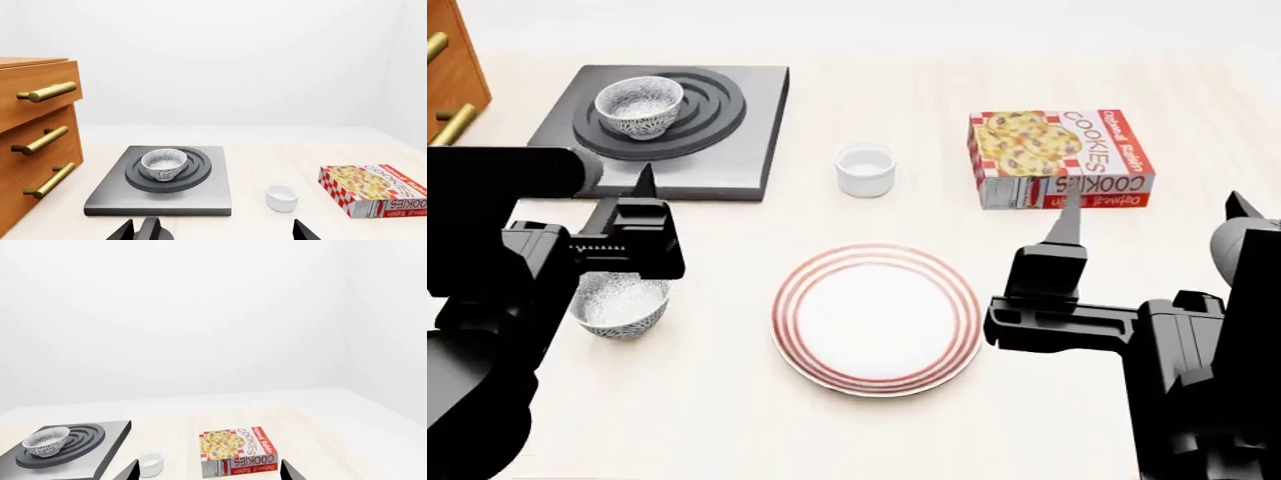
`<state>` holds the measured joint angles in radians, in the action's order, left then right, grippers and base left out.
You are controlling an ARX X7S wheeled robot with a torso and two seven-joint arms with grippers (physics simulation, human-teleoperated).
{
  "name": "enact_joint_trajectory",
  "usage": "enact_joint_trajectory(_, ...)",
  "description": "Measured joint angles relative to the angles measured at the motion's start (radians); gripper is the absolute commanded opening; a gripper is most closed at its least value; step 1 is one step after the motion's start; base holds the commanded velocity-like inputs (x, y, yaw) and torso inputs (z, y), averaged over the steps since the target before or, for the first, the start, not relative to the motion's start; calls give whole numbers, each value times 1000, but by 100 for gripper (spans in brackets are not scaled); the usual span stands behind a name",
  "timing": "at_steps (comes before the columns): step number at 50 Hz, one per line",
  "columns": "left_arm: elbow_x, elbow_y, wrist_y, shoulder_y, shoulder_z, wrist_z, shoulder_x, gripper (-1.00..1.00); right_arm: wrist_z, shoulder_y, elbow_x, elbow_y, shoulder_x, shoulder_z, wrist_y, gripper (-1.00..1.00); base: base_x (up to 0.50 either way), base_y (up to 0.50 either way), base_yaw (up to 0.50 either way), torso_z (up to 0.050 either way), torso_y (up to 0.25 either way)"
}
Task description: Pick the akita bowl on the stove and place it on the plate.
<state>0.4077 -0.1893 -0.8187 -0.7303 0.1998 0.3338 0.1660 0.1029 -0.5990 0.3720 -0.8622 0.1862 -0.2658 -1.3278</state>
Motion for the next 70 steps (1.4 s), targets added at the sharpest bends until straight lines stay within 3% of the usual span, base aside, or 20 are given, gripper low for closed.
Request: enact_joint_trajectory(70, 37, 6, 8, -19, 24, 27, 23, 100, 36, 3, 50, 9, 18, -2, 11, 100, 356, 0, 0, 0, 0)
